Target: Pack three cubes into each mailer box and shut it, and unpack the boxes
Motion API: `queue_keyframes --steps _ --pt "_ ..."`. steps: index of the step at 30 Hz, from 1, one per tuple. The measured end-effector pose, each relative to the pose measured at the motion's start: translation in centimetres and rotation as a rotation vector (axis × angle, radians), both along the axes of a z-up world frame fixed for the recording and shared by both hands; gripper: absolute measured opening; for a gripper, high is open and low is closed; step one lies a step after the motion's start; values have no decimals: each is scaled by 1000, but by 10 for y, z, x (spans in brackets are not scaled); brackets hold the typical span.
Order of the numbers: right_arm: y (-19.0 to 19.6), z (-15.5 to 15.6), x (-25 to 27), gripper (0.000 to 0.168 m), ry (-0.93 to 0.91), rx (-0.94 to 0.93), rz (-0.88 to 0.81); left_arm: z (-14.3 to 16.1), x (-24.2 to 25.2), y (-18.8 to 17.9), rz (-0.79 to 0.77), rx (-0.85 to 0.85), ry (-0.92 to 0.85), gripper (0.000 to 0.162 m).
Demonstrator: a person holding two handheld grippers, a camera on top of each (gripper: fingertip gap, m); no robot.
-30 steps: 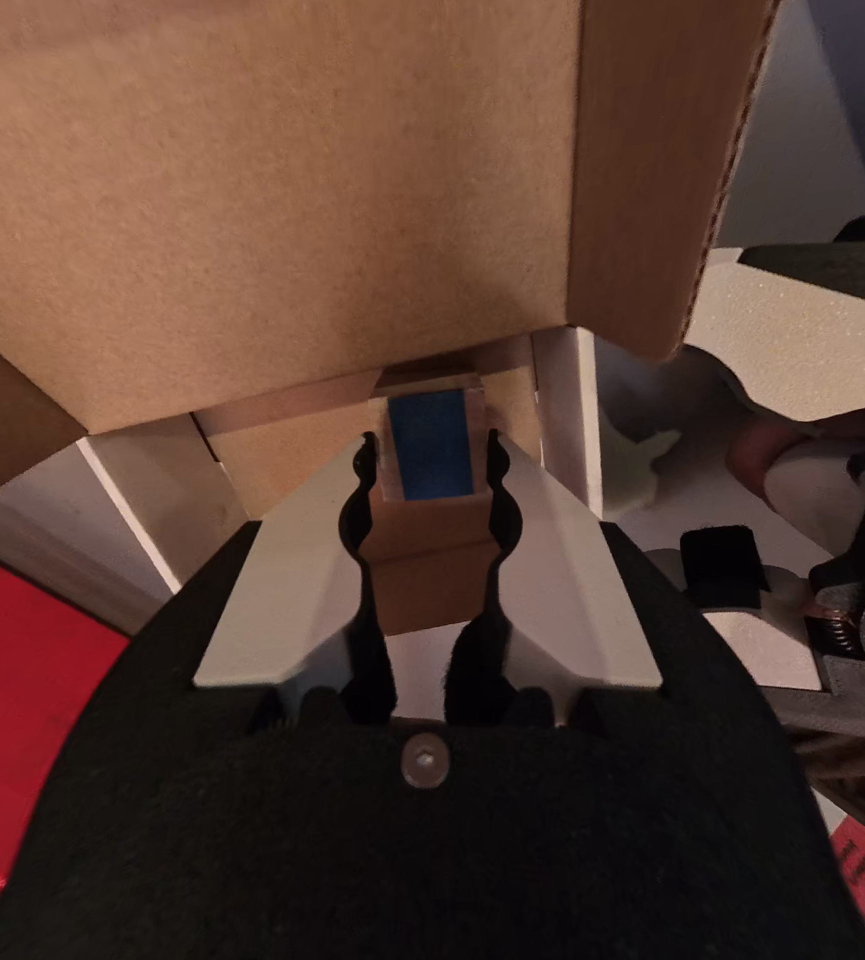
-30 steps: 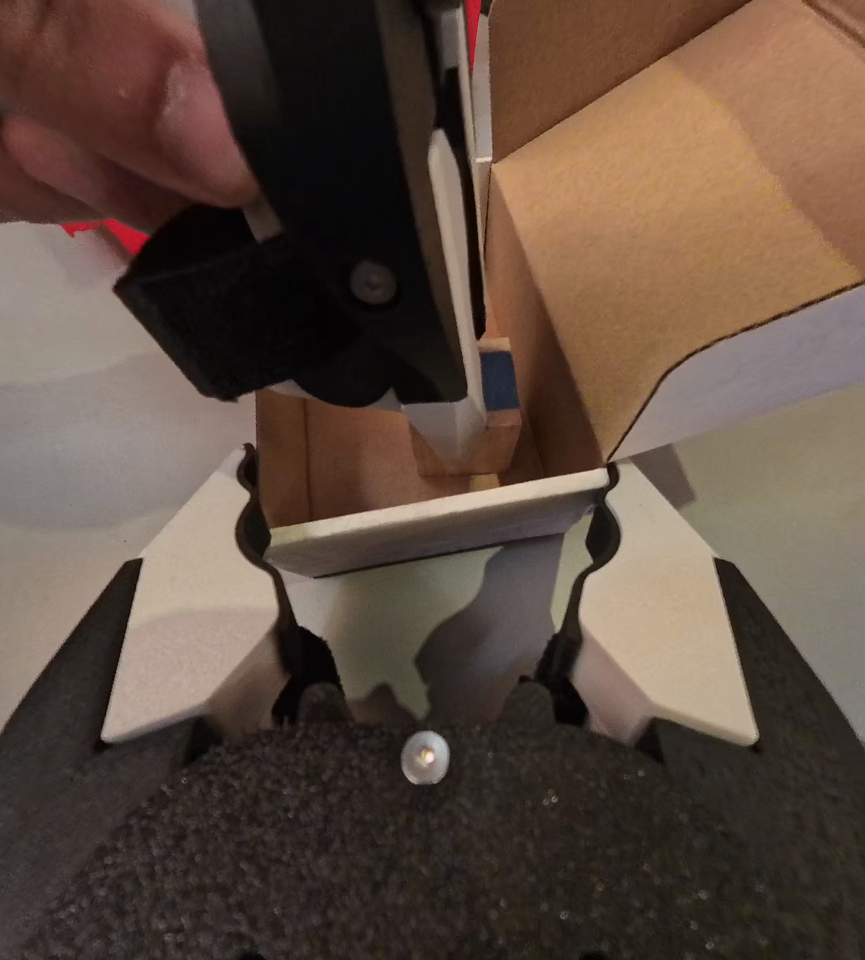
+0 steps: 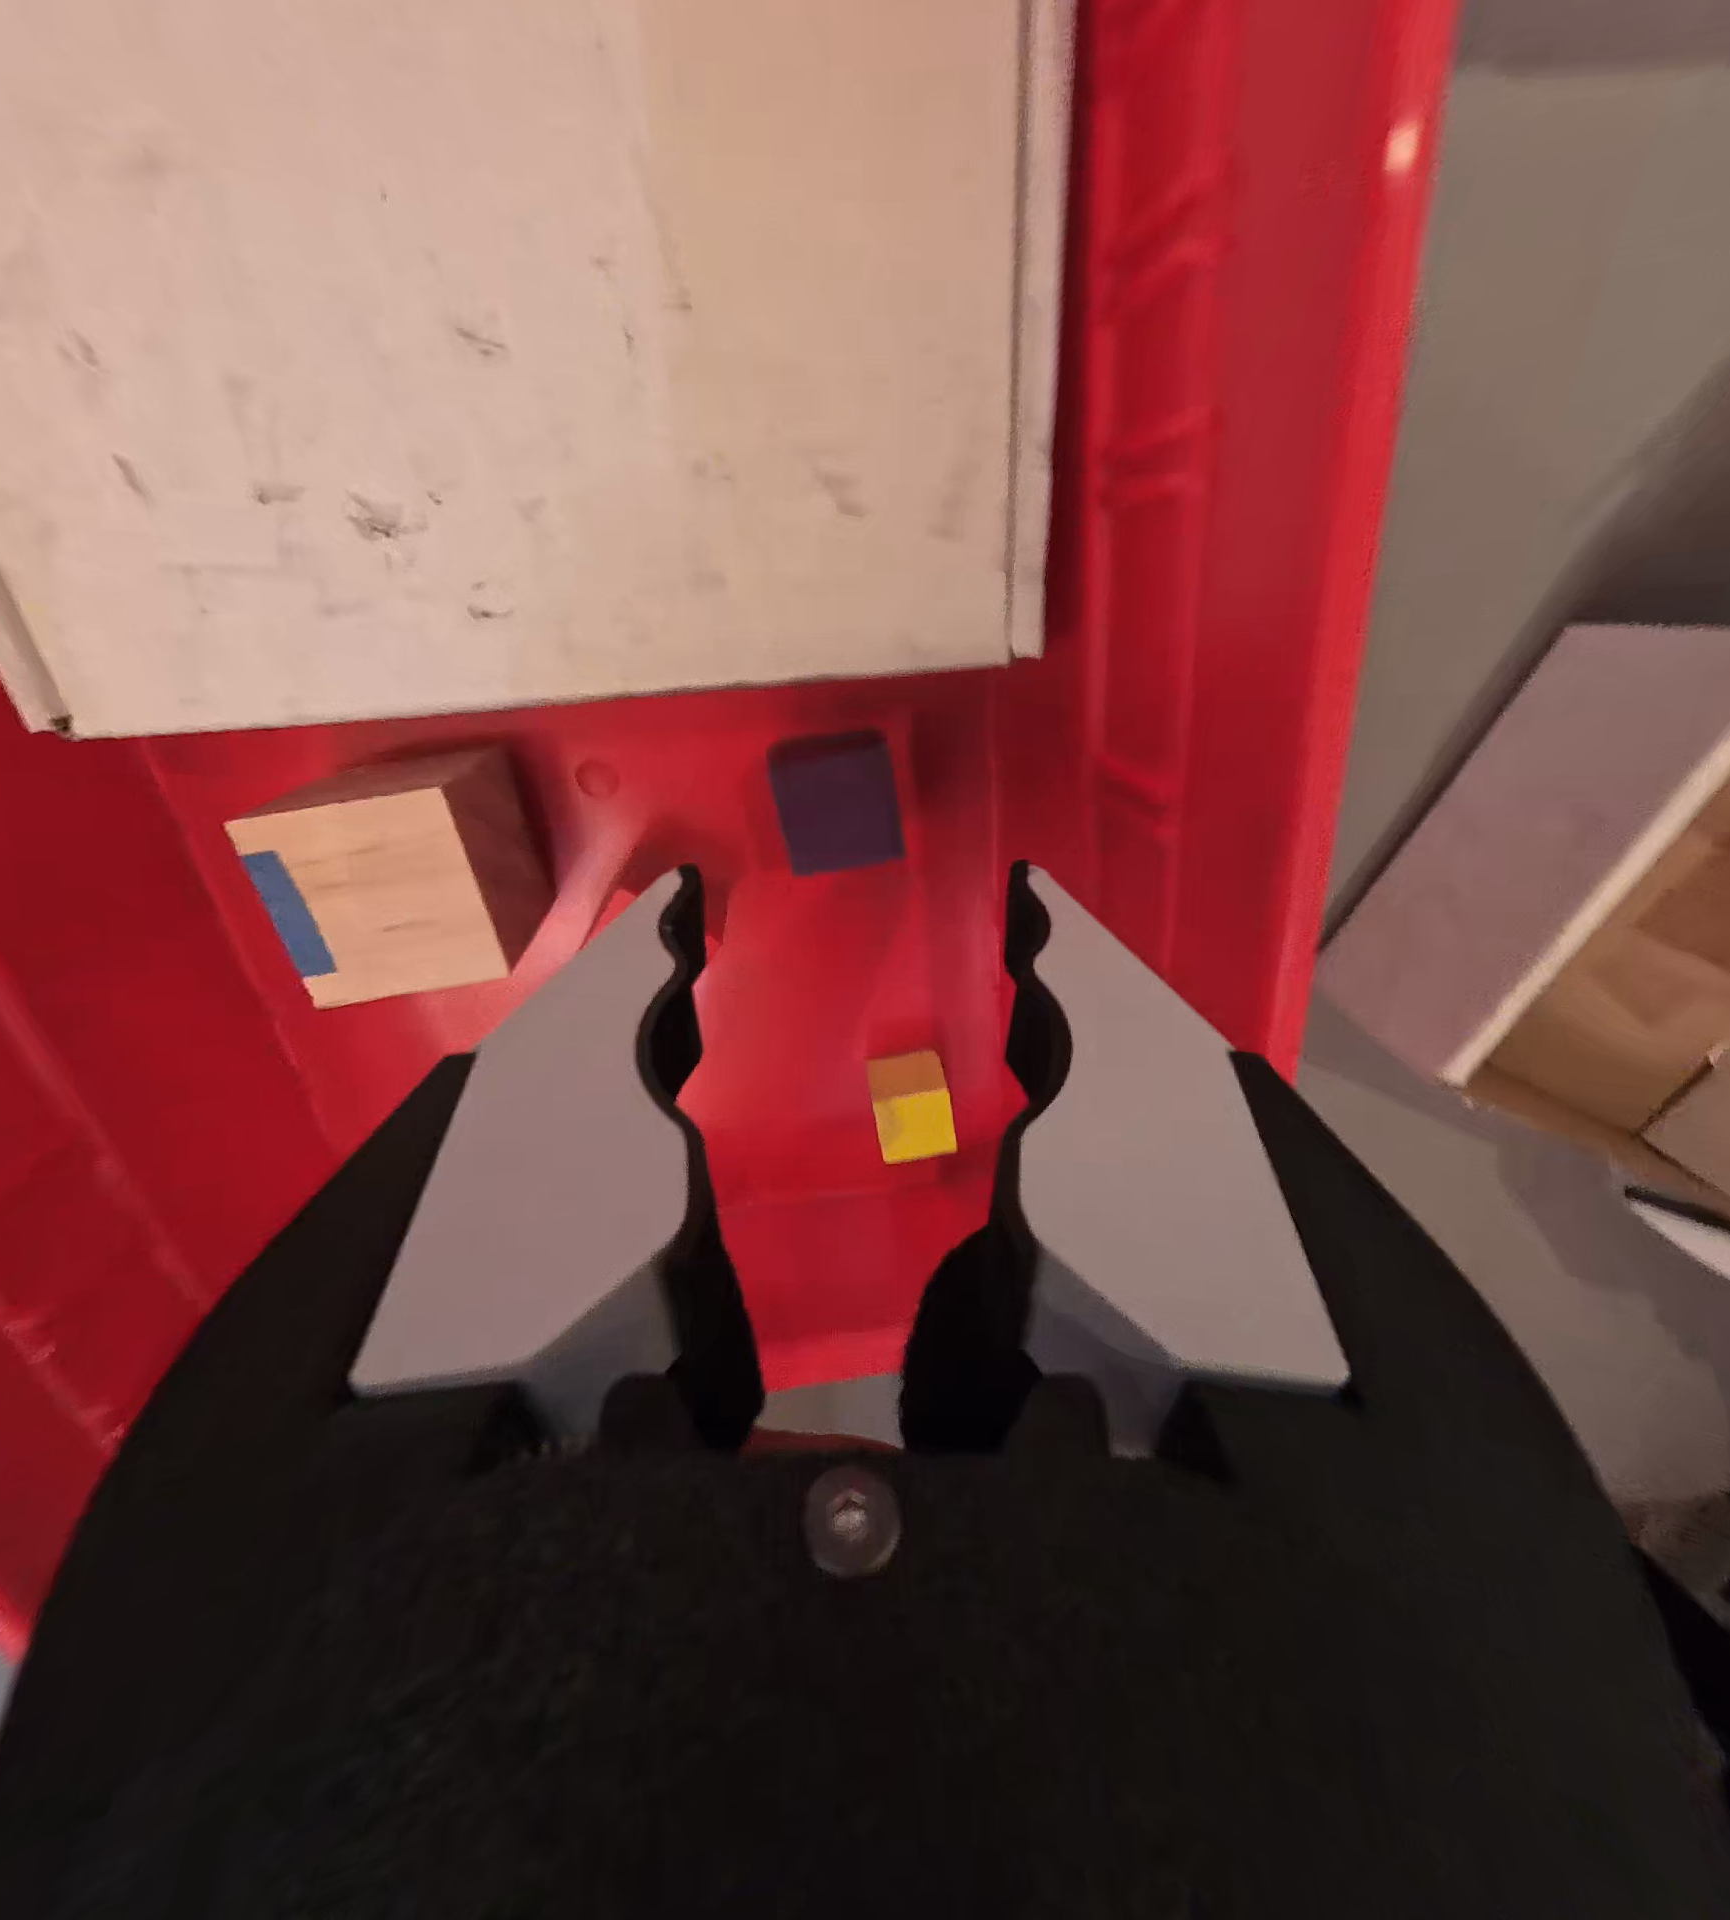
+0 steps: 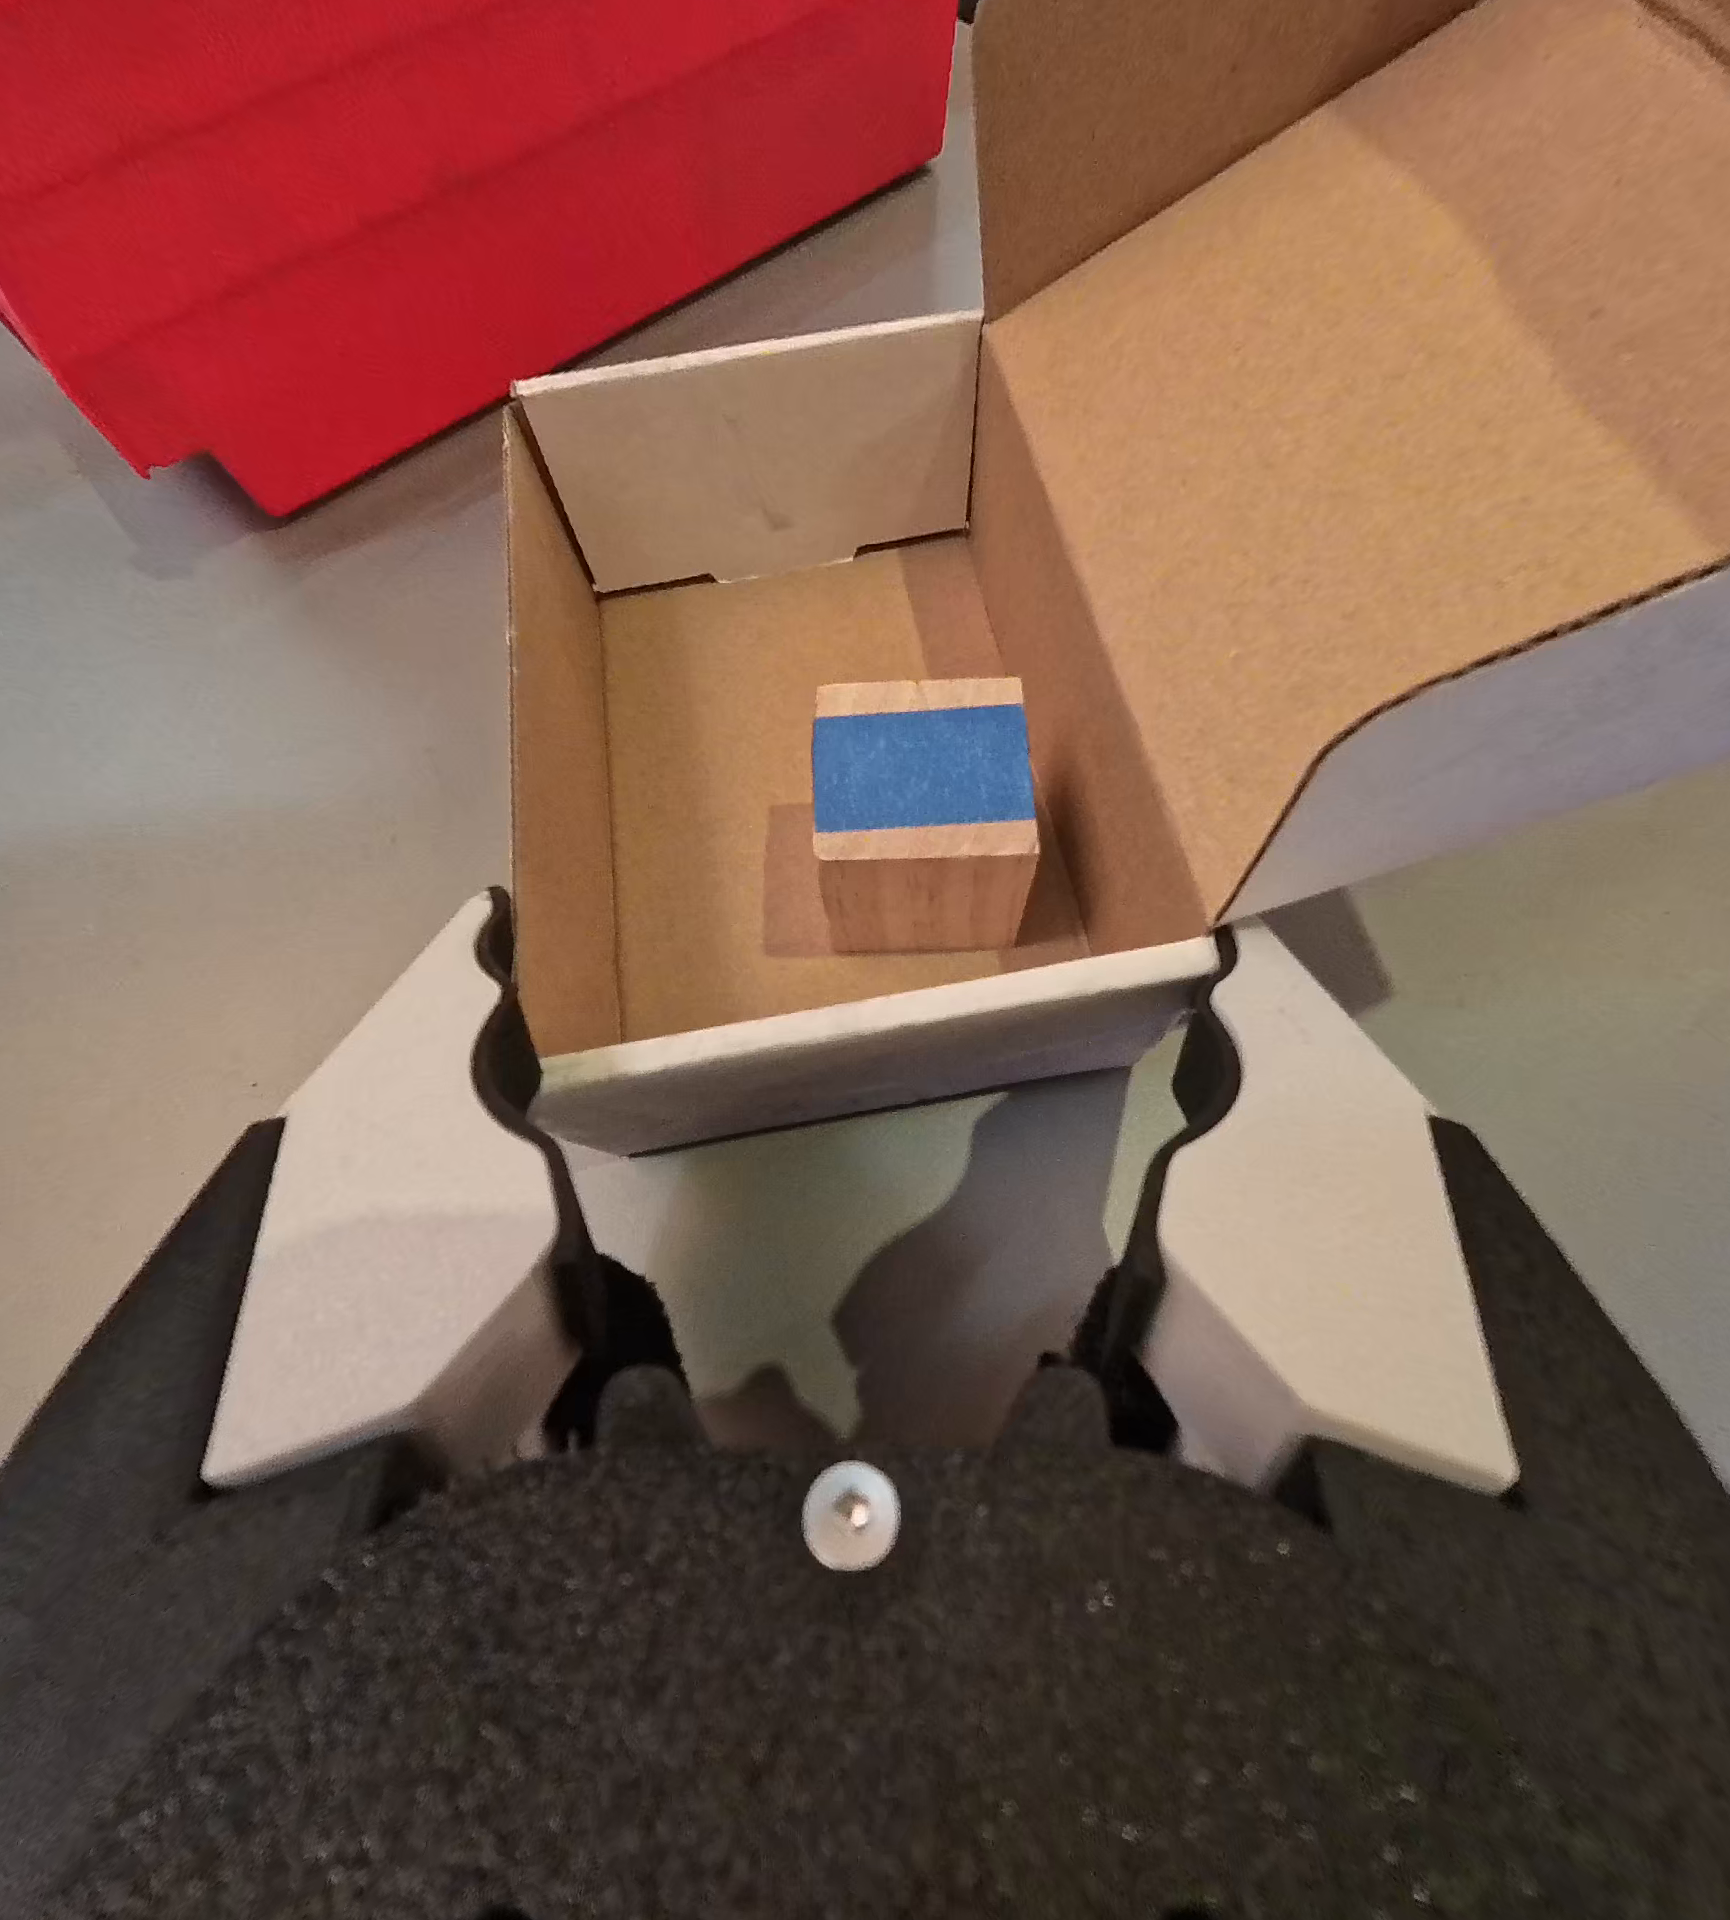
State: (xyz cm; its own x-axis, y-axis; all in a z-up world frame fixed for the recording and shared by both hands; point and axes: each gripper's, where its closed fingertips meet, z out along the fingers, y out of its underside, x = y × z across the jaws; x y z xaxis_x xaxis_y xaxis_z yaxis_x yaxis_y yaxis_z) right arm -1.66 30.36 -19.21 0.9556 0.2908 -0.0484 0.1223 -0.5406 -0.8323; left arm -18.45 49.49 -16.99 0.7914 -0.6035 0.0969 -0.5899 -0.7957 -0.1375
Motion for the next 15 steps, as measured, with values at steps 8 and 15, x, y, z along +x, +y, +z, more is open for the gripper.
queue_keyframes --steps 8,15 --pt "-1 0 0 126 -2 9 -6 -37 -1 5 51 -19 97 40" --pt "-1 0 0 126 -2 8 -4 -20 -14 10 18 23 117 25"
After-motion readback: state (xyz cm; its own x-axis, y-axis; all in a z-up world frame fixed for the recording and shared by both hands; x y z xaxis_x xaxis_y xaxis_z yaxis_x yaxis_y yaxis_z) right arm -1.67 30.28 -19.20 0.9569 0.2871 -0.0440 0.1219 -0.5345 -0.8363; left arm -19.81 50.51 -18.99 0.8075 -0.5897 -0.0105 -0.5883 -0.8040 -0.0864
